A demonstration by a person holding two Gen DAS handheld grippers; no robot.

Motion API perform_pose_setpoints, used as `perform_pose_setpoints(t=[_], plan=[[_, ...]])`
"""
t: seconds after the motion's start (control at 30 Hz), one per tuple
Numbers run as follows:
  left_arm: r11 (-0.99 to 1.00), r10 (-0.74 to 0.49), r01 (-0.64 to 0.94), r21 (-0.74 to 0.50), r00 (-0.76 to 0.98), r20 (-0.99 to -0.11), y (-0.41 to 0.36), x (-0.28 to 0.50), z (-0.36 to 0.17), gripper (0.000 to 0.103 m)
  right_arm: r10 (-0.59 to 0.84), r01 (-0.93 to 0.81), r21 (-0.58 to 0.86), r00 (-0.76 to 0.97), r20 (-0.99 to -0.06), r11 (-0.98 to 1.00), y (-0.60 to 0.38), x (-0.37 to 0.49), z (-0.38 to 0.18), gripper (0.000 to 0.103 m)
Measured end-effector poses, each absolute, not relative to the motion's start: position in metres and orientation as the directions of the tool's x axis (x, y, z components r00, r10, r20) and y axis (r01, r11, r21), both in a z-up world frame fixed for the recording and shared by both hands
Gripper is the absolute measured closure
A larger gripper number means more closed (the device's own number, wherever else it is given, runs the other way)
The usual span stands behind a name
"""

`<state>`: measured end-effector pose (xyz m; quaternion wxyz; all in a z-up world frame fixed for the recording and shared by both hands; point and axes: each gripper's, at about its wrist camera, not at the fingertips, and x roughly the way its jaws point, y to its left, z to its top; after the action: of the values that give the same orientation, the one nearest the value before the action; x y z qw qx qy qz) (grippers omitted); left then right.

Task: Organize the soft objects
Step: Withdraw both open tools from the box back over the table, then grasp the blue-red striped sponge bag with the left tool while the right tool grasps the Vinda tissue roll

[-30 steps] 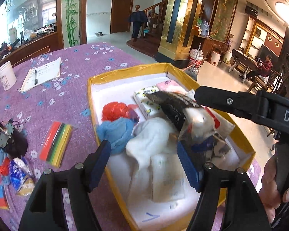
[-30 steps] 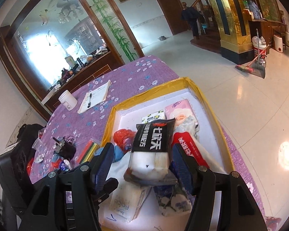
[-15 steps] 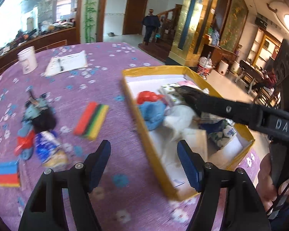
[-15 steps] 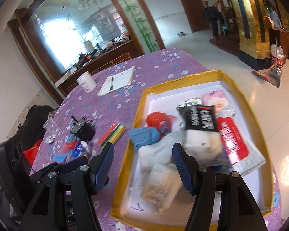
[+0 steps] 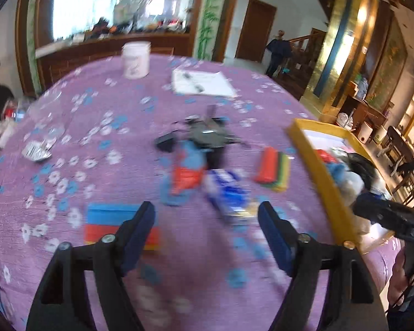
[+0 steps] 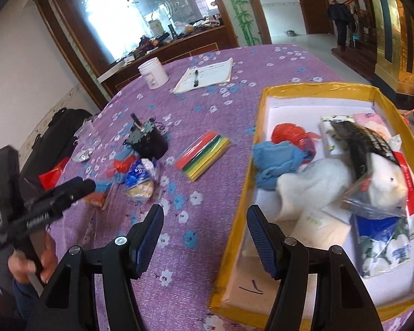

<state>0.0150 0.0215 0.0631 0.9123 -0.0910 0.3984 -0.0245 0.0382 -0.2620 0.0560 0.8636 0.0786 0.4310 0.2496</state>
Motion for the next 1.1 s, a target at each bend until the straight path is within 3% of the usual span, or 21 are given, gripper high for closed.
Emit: perform_pose_setpoints(t=[0.2,0.37,0.67,0.8,0.93,1.0,1.07,1.1], plan=[[0.976,-0.101,-0.093,-0.199,0.611,-0.785,0.084,0.048,0.042,0.025,0.51,-0.384,0.35,0.484,-0.711,0.854,-0.248,0.036,0.053,0.036],[0.96,-0.172,-0.091,-0.264,0.55,-0.817,0.102,0.067,0.023,0.025,0.51,-0.392,0.346,0.475,-0.718,0.852,-0.244,0.034,0.05,0.036],[0.963,-0.269,0.119,-0.242,0.467,-0.842,0.054,0.015,0.012,0.023,0.513,-0.418,0.336,0.45,-0.731,0.844,-0.229,0.038,0.047,0.036],[0.978,-0.205,0.143,-0.154,0.496,-0.844,0.026,-0.008,0.013,0.022,0.517,-0.436,0.332,0.424,-0.743,0.836,-0.213,0.043,0.042,0.036],[0.982,-0.186,0.071,-0.175,0.531,-0.827,0.025,-0.002,0.017,0.022,0.529,-0.465,0.333,0.397,-0.75,0.82,-0.188,0.054,0.041,0.036],[0.99,-0.118,-0.002,-0.143,0.545,-0.83,0.026,0.003,0.017,0.022,0.526,-0.473,0.325,0.391,-0.755,0.819,-0.176,0.06,0.041,0.036],[0.989,-0.105,-0.03,-0.146,0.551,-0.828,0.027,0.005,0.015,0.025,0.526,-0.485,0.319,0.383,-0.76,0.814,-0.161,0.067,0.04,0.036],[0.991,-0.085,-0.042,-0.13,0.554,-0.828,0.024,0.004,0.014,0.031,0.527,-0.491,0.317,0.379,-0.76,0.811,-0.156,0.07,0.04,0.036]])
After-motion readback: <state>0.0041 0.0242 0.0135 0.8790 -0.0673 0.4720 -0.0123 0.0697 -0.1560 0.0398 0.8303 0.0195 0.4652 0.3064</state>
